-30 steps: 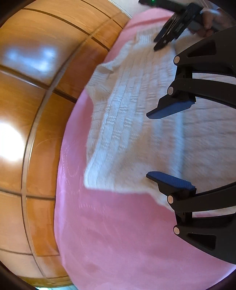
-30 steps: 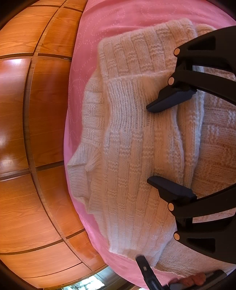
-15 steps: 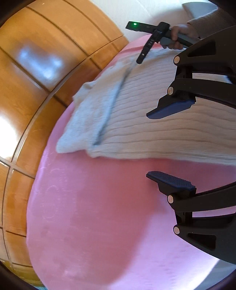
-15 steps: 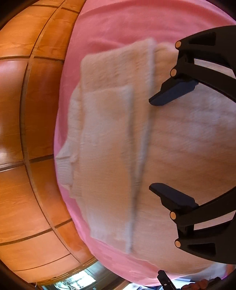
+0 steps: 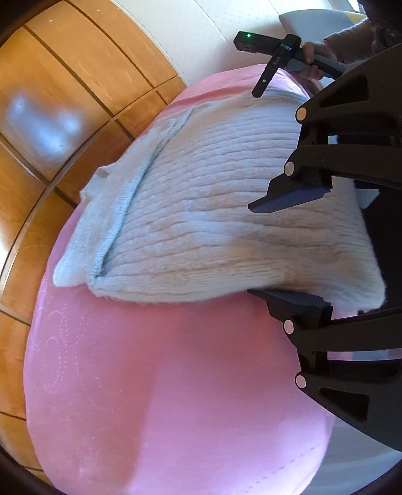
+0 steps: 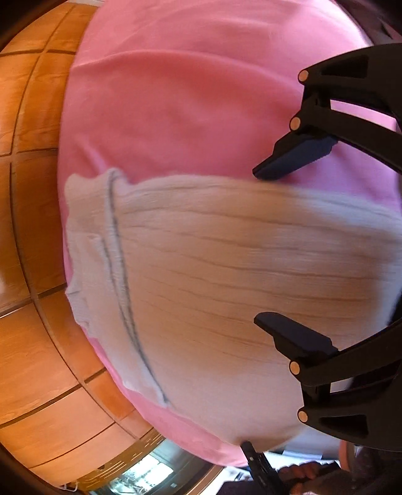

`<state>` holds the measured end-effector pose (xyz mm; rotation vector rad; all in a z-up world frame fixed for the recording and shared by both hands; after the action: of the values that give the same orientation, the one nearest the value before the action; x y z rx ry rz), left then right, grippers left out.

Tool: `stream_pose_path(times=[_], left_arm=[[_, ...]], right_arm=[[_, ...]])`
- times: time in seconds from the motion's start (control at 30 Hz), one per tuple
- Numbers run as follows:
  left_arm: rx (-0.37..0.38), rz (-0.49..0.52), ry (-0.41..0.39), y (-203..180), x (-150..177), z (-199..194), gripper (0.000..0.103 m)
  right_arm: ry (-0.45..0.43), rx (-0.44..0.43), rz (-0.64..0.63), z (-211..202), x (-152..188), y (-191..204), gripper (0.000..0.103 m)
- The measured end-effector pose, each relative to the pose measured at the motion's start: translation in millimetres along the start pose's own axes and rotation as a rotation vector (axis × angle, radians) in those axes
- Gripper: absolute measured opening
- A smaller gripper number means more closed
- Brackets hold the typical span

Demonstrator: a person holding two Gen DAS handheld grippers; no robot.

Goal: Fold small clothes

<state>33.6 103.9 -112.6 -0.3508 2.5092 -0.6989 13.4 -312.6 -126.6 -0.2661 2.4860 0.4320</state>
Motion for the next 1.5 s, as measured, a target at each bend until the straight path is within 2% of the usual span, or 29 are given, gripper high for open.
stream_pose_path(times=[0.07,0.13,0.3,0.53,0.57,0.6,0.63,0.67,0.83,0.97,1.07,1.23,1.37,1.4,1.43,1.47,1.5], left_arm=[[0.002,0.006,0.018,-0.7,7.7,0.3,0.046],[-0.001,0.022,0.026,-2.9,14.8,1.3,0.046],[-0.001,0.023,0.025,-3.2,28.2,1.2,0.046],[0.021,0.022,0.065,2.4,46.4,0.5,0.045],[0.021,0.027,0.078,2.1,48.5,1.7,0.035],[0.014,0.037,0.089,1.5,50.1,2.5,0.029],[0.012,0.051,0.103,0.3,51.0,2.4,0.016],[0.026,0.052,0.102,-0.8,50.1,-0.6,0.007],[0.18,0.016,0.065,-13.1,31.2,-25.6,0.007],[0.284,-0.013,0.012,-29.9,0.5,-34.4,0.007],[0.319,-0.05,-0.022,-36.3,-30.4,-29.7,0.007],[0.309,-0.122,-0.036,-34.3,-75.3,-4.5,0.007],[0.22,-0.2,-0.051,-23.3,-112.6,24.5,0.007],[0.211,-0.223,-0.054,-20.3,-119.0,28.5,0.007],[0.2,-0.247,-0.058,-17.3,-124.8,30.7,0.013],[0.185,-0.266,-0.07,-14.2,-130.0,30.6,0.029],[0.178,-0.283,-0.093,-10.3,-135.5,27.6,0.039]], right_arm=[[0.008,-0.021,0.021,-5.8,10.0,-0.6,0.086],[0.023,-0.048,0.048,-11.4,20.4,0.0,0.081],[0.089,-0.117,0.064,-14.4,44.2,11.3,0.056],[0.194,-0.179,0.111,4.1,78.3,15.0,0.038],[0.194,-0.179,0.119,5.4,79.5,13.8,0.035],[0.195,-0.178,0.121,5.0,79.5,13.6,0.028],[0.199,-0.185,0.11,3.8,78.9,16.6,0.022],[0.201,-0.189,0.092,1.2,77.4,18.9,0.008],[0.14,-0.265,-0.007,-26.7,50.3,39.9,0.008],[0.03,-0.337,0.01,-41.8,14.2,44.4,0.008],[-0.036,-0.347,0.045,-38.0,-16.0,36.3,0.008],[-0.088,-0.301,0.157,-16.8,-53.0,6.6,0.008],[-0.08,-0.243,0.241,8.0,-77.9,-17.8,0.008],[-0.086,-0.237,0.269,12.2,-81.7,-24.9,0.012],[-0.09,-0.242,0.29,14.0,-84.3,-29.5,0.013],[-0.093,-0.254,0.298,13.8,-85.7,-30.8,0.027],[-0.103,-0.265,0.313,11.1,-86.6,-34.0,0.055]])
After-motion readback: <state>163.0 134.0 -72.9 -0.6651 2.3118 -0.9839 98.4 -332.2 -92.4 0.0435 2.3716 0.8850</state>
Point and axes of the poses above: each gripper's, at about its wrist camera, not at the fingertips, and z roughly the way its jaws point, y to its left, x to its underside, the point moved 5 cm from there along z, roughly the way its jaws point, and after that the axes turned 7 degrees about -z, right-handed, at the moved point
